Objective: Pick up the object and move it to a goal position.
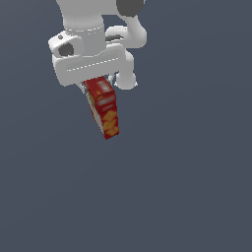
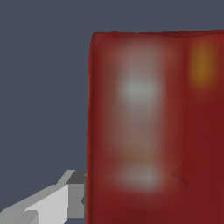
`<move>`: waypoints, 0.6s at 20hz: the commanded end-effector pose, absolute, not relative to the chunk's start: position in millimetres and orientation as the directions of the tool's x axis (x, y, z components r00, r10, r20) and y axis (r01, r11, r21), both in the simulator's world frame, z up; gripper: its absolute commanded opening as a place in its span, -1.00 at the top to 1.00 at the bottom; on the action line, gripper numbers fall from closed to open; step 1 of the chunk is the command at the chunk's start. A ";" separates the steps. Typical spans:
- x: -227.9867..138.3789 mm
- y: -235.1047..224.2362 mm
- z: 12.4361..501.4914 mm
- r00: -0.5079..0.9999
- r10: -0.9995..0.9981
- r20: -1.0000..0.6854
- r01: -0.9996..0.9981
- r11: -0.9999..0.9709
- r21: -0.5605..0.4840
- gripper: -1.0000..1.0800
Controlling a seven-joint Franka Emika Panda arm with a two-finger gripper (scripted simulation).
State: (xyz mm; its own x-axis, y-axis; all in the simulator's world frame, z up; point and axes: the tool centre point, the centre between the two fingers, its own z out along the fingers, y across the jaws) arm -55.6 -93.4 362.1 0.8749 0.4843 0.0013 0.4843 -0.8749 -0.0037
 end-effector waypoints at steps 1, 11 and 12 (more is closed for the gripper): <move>-70.7 -113.4 383.7 0.875 0.485 0.002 0.485 -0.875 -0.004 1.00; -124.0 -191.4 465.0 0.875 0.485 0.002 0.485 -0.875 -0.003 1.00; -128.3 -198.2 471.7 0.875 0.485 0.002 0.485 -0.875 -0.003 1.00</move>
State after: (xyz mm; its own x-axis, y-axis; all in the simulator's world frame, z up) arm -120.8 -187.7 460.4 0.8752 0.4837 0.0020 0.4837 -0.8752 -0.0028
